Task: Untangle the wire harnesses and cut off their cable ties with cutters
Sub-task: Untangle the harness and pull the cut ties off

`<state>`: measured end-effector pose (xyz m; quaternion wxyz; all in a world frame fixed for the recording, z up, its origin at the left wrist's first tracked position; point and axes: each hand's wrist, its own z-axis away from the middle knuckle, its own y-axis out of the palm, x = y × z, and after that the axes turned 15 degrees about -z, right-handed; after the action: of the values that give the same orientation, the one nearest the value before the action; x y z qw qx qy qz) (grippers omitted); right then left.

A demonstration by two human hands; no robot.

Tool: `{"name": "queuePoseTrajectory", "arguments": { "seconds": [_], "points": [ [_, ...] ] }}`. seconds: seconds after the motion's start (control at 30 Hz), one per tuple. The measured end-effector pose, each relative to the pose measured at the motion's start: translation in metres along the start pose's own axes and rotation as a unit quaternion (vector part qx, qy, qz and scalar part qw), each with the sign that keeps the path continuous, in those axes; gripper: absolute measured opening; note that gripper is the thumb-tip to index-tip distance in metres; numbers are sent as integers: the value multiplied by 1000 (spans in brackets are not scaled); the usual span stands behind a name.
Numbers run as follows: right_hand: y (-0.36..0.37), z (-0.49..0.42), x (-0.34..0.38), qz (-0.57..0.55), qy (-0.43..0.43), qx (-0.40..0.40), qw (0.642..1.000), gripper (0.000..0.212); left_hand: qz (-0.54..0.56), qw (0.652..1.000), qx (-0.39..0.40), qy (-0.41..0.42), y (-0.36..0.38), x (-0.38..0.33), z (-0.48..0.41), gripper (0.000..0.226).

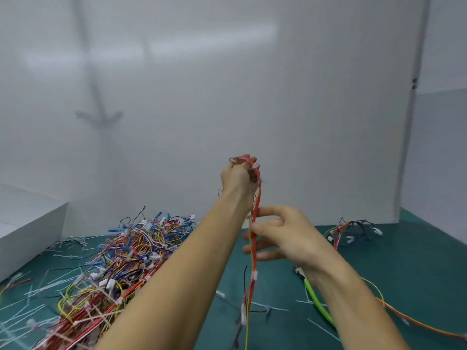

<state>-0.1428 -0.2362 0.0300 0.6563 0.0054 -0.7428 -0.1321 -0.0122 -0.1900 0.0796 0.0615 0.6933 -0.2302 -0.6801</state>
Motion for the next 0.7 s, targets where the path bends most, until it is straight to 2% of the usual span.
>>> {"name": "queuePoseTrajectory", "arguments": {
  "seconds": [0.07,0.13,0.23,0.3,0.37,0.43,0.5,0.63,0.7],
  "points": [
    [-3,-3,-2,19,-37,-55,998,18,-45,998,39,-3,0,-6,3,30],
    [-7,-5,-4,86,-71,-105,988,18,-85,993,82,-15,-6,-9,7,27],
    [-16,-8,-9,247,-134,-180,943,20,-62,990,119,-39,-26,-7,6,19],
    [-20,-7,-10,327,-124,-171,921,19,-22,994,90,-59,-37,-7,0,34],
    [-20,-4,-10,343,-65,-114,930,22,-81,994,49,-57,-44,-7,-9,48],
    [-19,-3,-10,357,-19,-71,931,21,-147,986,57,-55,-49,-8,-14,37],
    [-19,-3,-10,392,-12,-65,918,16,-170,981,84,-50,-54,-11,-14,25],
    [-26,-7,-11,442,-4,-83,893,29,-261,958,86,87,-58,-12,-3,34],
    [-33,-11,-9,396,-43,-129,908,36,-289,940,93,155,-58,-9,9,32]
  ]
}}
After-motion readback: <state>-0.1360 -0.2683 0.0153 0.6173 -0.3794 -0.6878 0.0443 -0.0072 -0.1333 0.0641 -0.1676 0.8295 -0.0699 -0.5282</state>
